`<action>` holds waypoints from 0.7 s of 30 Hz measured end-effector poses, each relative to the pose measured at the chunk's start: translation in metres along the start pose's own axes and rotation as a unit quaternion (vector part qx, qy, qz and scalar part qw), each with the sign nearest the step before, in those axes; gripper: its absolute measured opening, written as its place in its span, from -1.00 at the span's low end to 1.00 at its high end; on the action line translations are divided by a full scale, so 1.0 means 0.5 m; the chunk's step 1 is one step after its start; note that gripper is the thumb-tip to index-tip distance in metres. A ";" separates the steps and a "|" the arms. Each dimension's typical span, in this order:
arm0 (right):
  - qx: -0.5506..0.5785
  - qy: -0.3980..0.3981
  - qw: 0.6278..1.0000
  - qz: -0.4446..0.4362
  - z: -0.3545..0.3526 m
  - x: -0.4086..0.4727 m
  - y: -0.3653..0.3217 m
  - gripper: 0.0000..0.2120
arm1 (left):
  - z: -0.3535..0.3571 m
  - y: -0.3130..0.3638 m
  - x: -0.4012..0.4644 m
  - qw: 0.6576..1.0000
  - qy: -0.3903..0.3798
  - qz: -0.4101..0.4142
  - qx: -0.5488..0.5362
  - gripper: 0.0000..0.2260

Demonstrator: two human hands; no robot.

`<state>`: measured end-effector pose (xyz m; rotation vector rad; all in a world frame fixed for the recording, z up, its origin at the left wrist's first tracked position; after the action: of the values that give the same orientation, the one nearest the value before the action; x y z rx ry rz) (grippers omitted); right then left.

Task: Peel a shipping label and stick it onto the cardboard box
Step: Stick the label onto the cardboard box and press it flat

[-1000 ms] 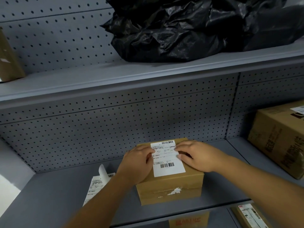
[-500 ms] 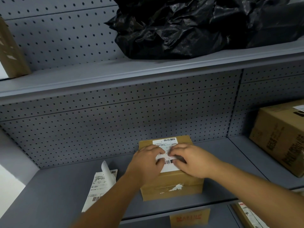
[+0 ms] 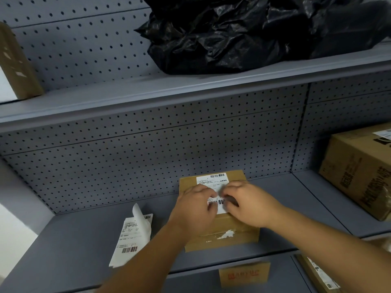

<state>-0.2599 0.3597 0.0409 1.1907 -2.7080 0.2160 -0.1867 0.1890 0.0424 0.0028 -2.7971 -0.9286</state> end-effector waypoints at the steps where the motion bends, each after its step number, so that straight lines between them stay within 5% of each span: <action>1: 0.006 0.004 1.000 0.000 0.003 -0.002 -0.009 -0.68 | 0.006 0.007 -0.003 1.000 0.002 0.003 -0.003 -0.72; 21: 0.049 0.044 0.997 0.049 -0.003 -0.040 -0.026 -0.77 | -0.015 0.000 -0.048 1.000 0.013 -0.015 0.003 -0.70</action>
<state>-0.2368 0.3657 0.0386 1.0462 -2.7090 0.4079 -0.1618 0.1863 0.0438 0.0577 -2.7836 -0.9201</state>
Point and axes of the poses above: each hand's wrist, its own x-axis towards the middle knuckle, its own z-axis out of the palm, y = z × x, the point moved 2 cm from there along x, towards the middle knuckle, and after that the axes turned 15 degrees about -x, right-handed, at the moved point
